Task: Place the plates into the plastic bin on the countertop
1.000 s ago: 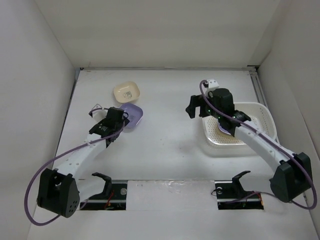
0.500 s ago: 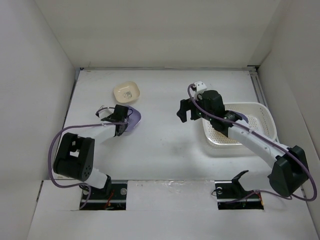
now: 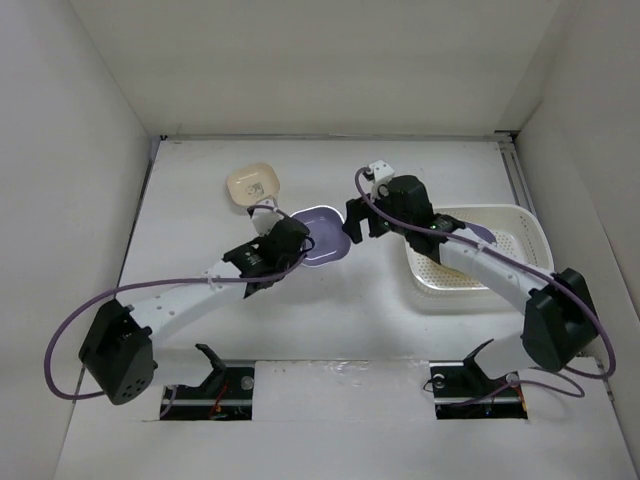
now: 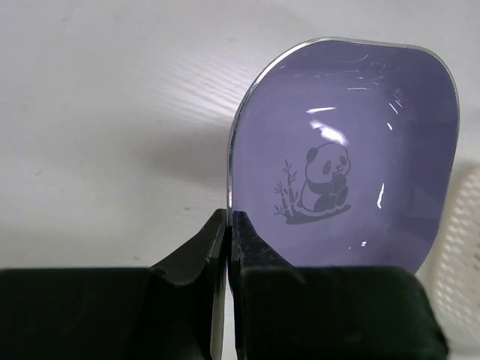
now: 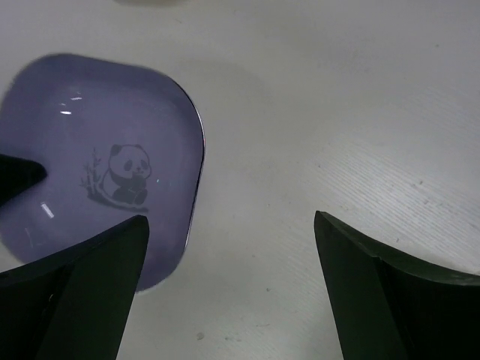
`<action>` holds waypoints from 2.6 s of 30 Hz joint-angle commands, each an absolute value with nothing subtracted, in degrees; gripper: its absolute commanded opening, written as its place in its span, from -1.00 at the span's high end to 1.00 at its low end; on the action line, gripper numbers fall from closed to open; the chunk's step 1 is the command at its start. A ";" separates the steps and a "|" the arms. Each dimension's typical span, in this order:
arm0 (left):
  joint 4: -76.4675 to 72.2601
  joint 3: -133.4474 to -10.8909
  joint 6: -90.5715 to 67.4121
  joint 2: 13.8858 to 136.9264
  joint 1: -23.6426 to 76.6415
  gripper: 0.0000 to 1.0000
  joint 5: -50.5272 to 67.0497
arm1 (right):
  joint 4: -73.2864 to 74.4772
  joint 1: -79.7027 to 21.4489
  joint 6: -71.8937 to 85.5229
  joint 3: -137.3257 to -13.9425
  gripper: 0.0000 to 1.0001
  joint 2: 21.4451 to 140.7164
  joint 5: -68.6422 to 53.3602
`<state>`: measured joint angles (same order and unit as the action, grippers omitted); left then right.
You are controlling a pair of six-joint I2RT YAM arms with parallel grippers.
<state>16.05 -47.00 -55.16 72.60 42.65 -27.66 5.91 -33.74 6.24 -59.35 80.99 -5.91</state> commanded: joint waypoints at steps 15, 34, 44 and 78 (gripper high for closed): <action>10.72 -54.40 -42.63 60.37 45.26 -0.99 -27.24 | 2.37 -30.43 12.64 -60.30 1.00 81.50 -1.77; 17.14 -71.62 -44.38 81.12 37.80 -0.99 -26.02 | 13.80 14.32 16.79 -39.47 1.00 51.86 3.43; 18.19 -73.64 -45.00 83.76 25.94 -0.99 -19.95 | 14.59 14.33 14.41 -35.43 1.00 51.33 -1.41; 21.89 -87.99 -45.35 114.43 6.94 -0.27 -20.04 | 17.67 7.73 12.57 -43.86 -1.00 41.04 -12.04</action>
